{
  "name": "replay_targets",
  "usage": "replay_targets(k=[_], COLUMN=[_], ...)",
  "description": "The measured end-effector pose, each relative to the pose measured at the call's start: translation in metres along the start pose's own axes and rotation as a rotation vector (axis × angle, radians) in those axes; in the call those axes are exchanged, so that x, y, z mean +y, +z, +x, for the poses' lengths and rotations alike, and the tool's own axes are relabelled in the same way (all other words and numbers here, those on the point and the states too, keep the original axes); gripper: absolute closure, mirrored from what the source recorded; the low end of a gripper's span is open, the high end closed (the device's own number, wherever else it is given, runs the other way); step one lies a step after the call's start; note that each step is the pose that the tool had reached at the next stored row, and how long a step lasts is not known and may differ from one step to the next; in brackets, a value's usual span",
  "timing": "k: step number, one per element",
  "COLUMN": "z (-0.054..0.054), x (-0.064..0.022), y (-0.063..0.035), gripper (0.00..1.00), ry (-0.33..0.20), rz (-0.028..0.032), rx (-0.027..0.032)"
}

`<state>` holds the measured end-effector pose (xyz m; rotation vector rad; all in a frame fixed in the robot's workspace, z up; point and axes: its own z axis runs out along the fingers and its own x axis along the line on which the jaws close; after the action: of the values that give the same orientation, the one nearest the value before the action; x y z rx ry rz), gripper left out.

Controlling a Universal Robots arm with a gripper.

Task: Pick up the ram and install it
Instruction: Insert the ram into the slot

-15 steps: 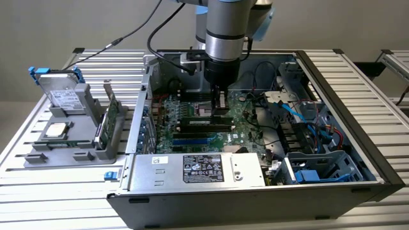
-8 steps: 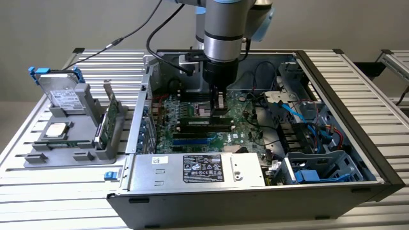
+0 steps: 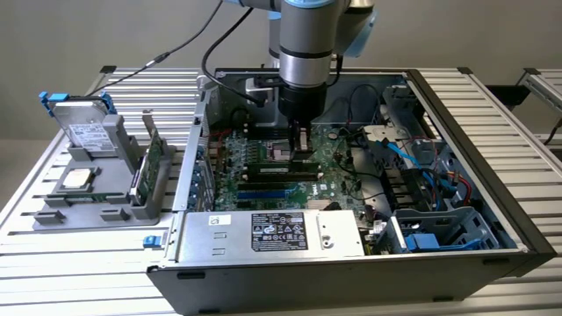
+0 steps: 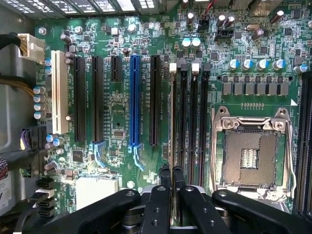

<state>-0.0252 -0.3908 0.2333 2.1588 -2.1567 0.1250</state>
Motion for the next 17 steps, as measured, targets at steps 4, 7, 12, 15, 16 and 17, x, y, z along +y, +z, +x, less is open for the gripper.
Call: replay_targets(k=[4,7,12,15,16,17], z=[-0.0010,-0.0014,-0.0020,-0.0023,-0.0025,-0.0026], x=[0.0023,0.0033,0.0034,0.0034,0.0034,0.0034], y=[0.0005,0.0008,0.0026,0.0039,0.0044,0.0048], gripper=[0.87,0.87,0.87,0.87,0.87,0.87], ry=[0.000,0.000,0.001,0.001,0.001,0.001], rz=[0.0015,0.0022,0.0060,0.0091,0.0100,0.0107], rx=[0.0009,0.0020,0.0039,0.0050,0.0055,0.0061])
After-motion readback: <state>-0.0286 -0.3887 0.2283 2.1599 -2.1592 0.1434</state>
